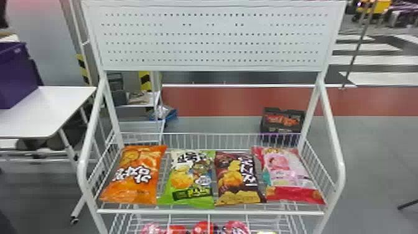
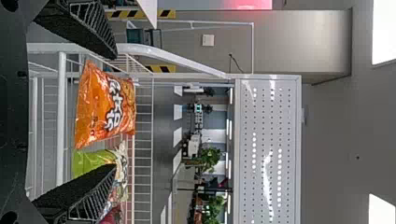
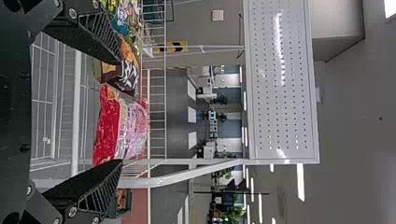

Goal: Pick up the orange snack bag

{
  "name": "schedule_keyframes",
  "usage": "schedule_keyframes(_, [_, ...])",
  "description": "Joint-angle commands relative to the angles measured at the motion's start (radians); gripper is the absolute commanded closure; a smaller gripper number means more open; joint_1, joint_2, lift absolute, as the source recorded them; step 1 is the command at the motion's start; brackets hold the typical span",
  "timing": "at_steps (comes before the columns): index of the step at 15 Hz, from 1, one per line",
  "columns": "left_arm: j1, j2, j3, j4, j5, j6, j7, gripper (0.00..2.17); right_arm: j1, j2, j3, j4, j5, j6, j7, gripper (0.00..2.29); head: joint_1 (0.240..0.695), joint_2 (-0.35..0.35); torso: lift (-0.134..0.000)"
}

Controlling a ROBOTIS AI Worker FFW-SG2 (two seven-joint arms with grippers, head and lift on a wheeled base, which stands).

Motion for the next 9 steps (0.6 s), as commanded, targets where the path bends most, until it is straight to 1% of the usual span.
schedule_keyframes(1, [-0.023, -0.001, -0.008, 0.01, 0.0, 0.01, -0.003, 0.05, 0.0, 0.0, 0.0, 0.001, 0.0, 0.0, 0.0, 0.14, 0.499, 0.0, 0.0])
schedule_keyframes(3, [-0.072, -0.004, -0.02, 0.03, 0.006, 0.038, -0.003, 0.06, 0.0, 0.0, 0.002, 0.003, 0.0, 0.0, 0.0, 0.14, 0.499, 0.0, 0.0])
schedule_keyframes(5, [-0.167, -0.006, -0.062, 0.079, 0.011, 0.136, -0.001, 0.06, 0.0, 0.002, 0.002, 0.004, 0.0, 0.0, 0.0, 0.14, 0.499, 0.0, 0.0])
schedule_keyframes(6, [-0.234, -0.006, -0.088, 0.119, 0.023, 0.17, 0.002, 0.07, 0.0, 0.002, 0.003, 0.003, 0.0, 0.0, 0.0, 0.14, 0.499, 0.0, 0.0])
schedule_keyframes(8, [-0.345, -0.007, -0.122, 0.185, 0.109, 0.198, 0.002, 0.08, 0.004, 0.002, 0.005, 0.001, 0.005, -0.003, 0.0, 0.14, 0.499, 0.0, 0.0])
schedule_keyframes(9, [-0.389, -0.009, -0.132, 0.211, 0.132, 0.198, 0.002, 0.09, 0.009, 0.002, 0.005, -0.002, 0.008, -0.006, 0.0, 0.14, 0.499, 0.0, 0.0])
